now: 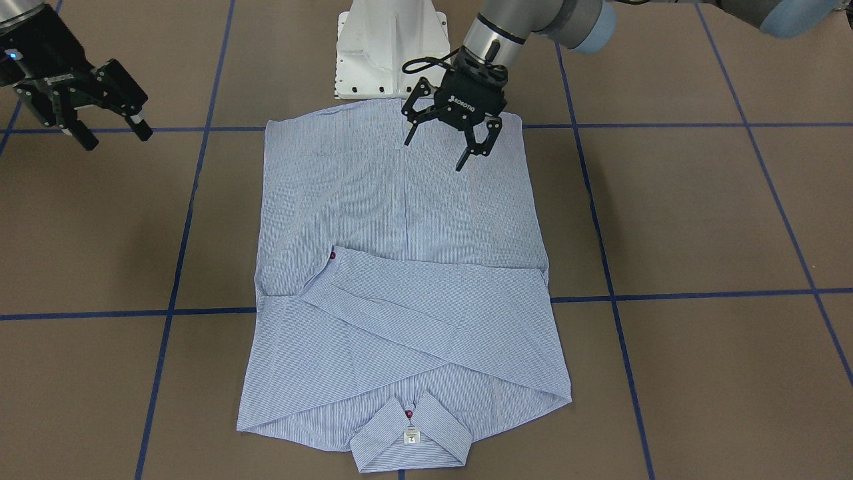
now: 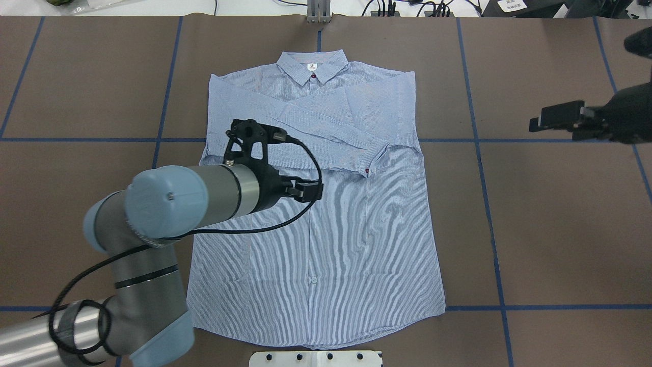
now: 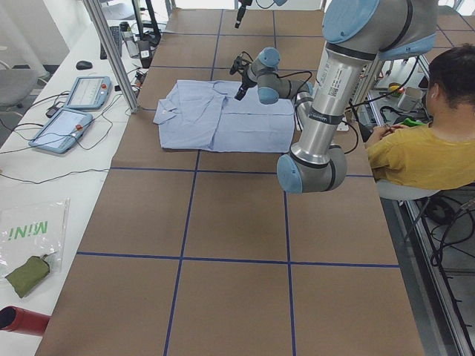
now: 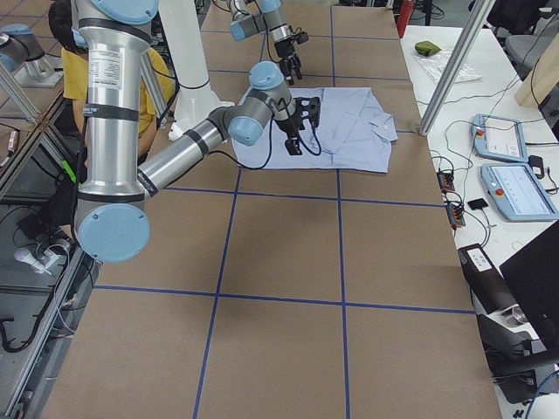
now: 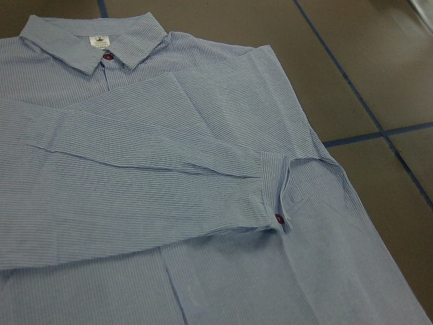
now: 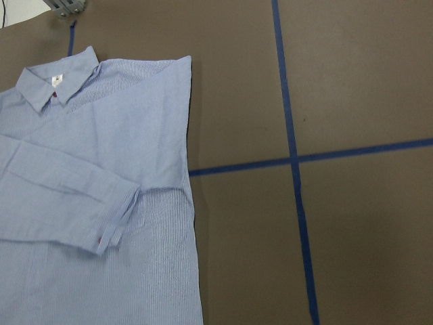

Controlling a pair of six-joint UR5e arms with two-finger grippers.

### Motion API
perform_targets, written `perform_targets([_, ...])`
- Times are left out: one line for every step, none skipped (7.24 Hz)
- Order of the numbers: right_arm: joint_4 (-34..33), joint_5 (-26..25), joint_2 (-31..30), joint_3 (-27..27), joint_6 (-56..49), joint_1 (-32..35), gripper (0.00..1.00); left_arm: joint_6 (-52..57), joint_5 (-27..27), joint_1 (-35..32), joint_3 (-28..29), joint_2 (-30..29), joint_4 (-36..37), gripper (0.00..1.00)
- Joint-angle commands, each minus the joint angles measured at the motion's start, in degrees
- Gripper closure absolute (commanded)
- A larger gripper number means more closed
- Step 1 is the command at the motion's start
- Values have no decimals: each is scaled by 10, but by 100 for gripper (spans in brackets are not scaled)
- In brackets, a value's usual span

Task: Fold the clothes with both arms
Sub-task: 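Move the left gripper to its hem corner while the right approaches the other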

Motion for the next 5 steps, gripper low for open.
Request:
perform_targets([-1, -182, -59, 41, 100, -192, 0, -48, -6, -1, -42, 106, -6, 0])
perform_targets([-1, -267, -72, 41, 141, -268, 0, -82, -1, 9, -48, 146, -11, 0])
perform_targets([-2, -305, -72, 40, 164, -305, 0, -133, 39, 53, -47, 175, -11, 0])
perform_targets([-2, -321, -71, 40, 166, -315, 0, -196, 74, 97, -49, 191, -11, 0])
perform_targets([-3, -322, -70, 39, 166, -315, 0, -237, 76, 126, -41, 196, -5, 0])
